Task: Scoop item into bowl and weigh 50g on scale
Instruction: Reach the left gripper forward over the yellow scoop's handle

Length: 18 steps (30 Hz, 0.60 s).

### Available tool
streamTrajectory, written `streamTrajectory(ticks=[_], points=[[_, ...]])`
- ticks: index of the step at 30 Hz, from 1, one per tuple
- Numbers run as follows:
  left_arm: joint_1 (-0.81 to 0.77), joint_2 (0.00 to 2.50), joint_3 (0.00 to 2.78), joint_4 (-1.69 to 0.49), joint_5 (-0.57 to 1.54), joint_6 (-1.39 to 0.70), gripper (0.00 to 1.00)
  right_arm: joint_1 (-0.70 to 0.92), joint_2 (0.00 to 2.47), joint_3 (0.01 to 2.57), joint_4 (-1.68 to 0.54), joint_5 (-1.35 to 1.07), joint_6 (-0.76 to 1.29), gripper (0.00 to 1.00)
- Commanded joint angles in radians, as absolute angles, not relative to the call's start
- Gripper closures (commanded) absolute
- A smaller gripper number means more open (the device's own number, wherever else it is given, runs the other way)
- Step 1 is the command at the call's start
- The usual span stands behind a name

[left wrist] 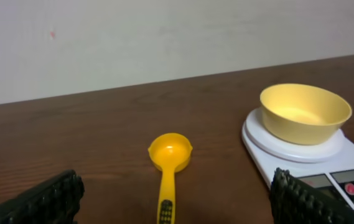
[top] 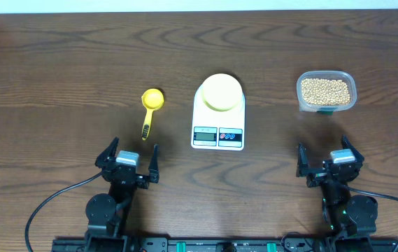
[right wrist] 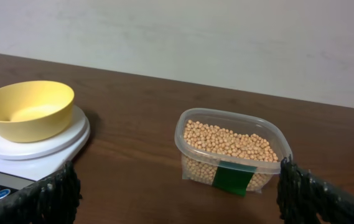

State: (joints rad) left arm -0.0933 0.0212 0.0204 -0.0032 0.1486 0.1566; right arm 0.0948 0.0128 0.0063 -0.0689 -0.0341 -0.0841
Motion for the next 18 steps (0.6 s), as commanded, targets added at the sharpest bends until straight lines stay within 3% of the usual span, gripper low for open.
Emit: streamTrajectory(ticks=[1, 7, 18], points=[[-0.088, 0.024, 0.004, 0.061, 0.107, 0.167, 0.02, 0.099, 0.007, 0.006, -0.072, -0.044, -0.084, 0.01], [-0.088, 0.024, 0.007, 0.184, 0.107, 0.166, 0.02, 0.099, 0.007, 0.006, -0.072, -0.044, -0.084, 0.01], [-0.088, 0.086, 0.165, 0.185, 0.057, 0.148, 0.02, 0.099, 0.007, 0.006, -0.072, -0.044, -0.084, 0.01]])
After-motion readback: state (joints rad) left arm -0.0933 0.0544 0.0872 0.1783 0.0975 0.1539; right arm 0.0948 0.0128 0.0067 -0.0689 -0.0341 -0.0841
